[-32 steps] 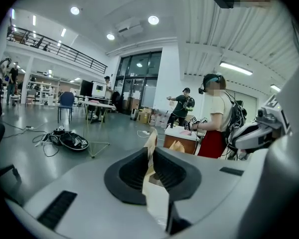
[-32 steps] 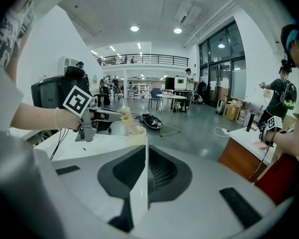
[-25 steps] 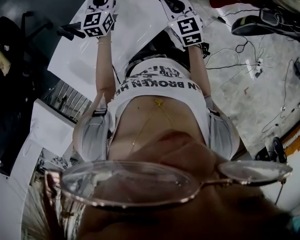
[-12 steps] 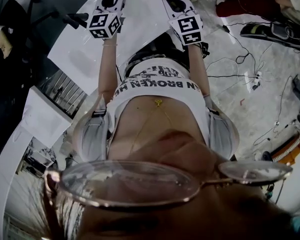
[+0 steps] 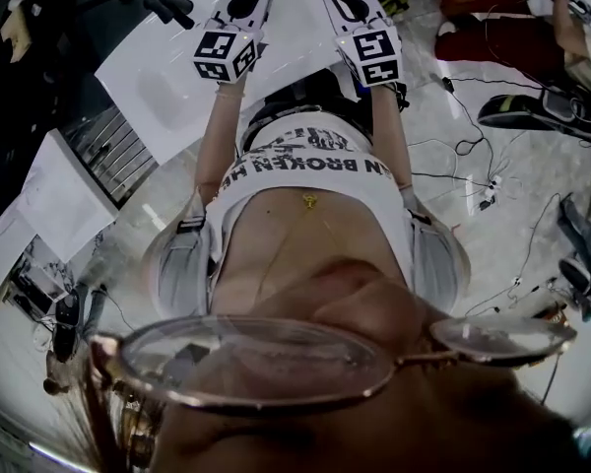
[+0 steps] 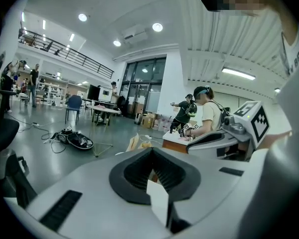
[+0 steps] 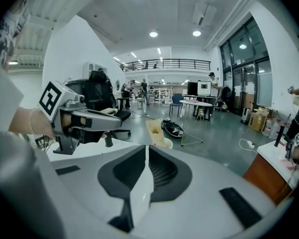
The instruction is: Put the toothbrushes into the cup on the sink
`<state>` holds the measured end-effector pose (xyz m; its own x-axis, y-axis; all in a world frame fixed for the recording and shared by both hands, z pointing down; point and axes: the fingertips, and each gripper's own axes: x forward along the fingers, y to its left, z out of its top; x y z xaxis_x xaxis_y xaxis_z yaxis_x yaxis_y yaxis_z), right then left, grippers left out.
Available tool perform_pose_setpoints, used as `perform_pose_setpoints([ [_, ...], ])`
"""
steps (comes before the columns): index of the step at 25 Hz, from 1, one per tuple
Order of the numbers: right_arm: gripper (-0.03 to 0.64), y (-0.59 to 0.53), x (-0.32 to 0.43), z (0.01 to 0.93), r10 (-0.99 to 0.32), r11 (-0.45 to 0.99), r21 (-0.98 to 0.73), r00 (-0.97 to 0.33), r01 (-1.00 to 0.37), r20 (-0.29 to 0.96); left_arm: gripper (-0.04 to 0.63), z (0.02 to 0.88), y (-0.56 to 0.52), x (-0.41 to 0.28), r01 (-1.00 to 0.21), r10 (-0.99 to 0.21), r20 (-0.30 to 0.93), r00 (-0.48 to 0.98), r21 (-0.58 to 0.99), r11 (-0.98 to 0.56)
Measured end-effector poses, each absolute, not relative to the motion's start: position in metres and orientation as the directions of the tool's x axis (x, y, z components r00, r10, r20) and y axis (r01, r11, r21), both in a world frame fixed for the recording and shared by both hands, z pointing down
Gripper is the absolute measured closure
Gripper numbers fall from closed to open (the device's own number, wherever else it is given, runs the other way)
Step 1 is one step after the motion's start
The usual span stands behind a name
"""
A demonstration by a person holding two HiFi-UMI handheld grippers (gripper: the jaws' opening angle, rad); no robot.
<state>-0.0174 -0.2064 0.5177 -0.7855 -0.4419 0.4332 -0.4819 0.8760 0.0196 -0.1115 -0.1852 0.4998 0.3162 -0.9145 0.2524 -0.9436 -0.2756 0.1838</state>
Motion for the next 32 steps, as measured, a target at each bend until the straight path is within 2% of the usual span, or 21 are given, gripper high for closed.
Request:
perform_pose_setpoints([
  [21,0.586,-0.138,-0.106,0.490,-0.246,0.967,0.033,-0.902,-0.251,0.354,0.581,0.461,-0.101,-0.128,-0.976,-0.968,0.191,0.166,0.171,-0.133],
  [32,0.589,-0.119,-0.118,0.473,-0.212,0.977,0.034,-0.923,-0.212,0.320,0.581,0.450,-0.081,-0.136,-0.982,-0.977,0.173,0.126,0.162,-0.098],
])
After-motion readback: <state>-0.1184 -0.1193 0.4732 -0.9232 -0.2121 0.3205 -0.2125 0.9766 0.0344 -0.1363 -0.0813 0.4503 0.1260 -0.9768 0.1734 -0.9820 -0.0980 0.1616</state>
